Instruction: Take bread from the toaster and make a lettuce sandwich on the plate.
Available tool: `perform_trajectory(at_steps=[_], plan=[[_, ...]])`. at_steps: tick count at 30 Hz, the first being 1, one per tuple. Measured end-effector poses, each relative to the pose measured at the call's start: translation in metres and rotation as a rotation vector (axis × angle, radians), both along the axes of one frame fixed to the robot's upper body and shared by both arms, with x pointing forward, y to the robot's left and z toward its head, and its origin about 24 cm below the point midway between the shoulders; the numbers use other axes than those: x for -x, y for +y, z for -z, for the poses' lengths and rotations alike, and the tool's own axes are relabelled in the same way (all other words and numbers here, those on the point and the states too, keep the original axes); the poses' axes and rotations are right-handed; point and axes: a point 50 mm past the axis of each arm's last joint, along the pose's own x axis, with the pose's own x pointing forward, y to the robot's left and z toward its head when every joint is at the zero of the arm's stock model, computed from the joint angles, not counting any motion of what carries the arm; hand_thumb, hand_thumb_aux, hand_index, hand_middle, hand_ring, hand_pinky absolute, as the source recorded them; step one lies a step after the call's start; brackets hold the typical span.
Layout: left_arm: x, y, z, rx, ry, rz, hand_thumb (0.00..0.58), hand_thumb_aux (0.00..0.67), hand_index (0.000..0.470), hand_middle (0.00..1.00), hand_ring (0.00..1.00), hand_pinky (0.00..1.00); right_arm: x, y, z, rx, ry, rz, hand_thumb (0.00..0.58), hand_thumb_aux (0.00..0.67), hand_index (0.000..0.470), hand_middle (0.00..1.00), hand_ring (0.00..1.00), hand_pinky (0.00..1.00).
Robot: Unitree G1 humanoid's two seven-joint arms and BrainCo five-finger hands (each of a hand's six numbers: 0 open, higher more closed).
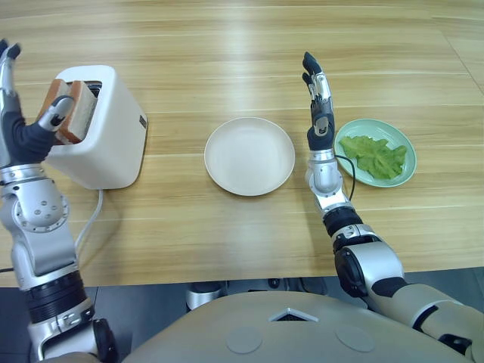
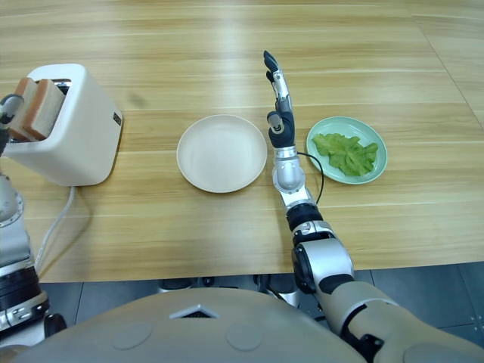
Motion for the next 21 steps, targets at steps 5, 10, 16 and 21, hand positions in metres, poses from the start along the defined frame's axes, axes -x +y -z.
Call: perform_trajectory(at_steps=[5, 10, 16, 21], plan=[[0.004, 0.035, 0.024, 0.001, 0.153, -0.177, 0.000, 0.000, 0.000, 0.00, 0.00, 0.00, 0.000, 0.002, 0.000, -0.006, 0.000, -0.003, 0.000, 0.000, 0.000, 0.00, 0.00, 0.00], [0.003, 0.050, 0.046, 0.046, 0.255, -0.232, 0.000, 0.000, 0.000, 0.00, 0.00, 0.00, 0.000, 0.002, 0.000, -0.009, 0.000, -0.004, 0.000, 0.000, 0.000, 0.00, 0.00, 0.00], [-0.008, 0.057, 0.054, 0.055, 0.316, -0.231, 0.000, 0.000, 0.000, 0.00, 0.00, 0.00, 0.000, 0.002, 0.000, -0.010, 0.000, -0.003, 0.000, 0.000, 0.000, 0.00, 0.00, 0.00], [-0.017, 0.055, 0.049, 0.039, 0.319, -0.210, 0.000, 0.000, 0.000, 0.00, 0.00, 0.00, 0.000, 0.002, 0.000, -0.010, 0.000, -0.004, 0.000, 0.000, 0.000, 0.00, 0.00, 0.00]])
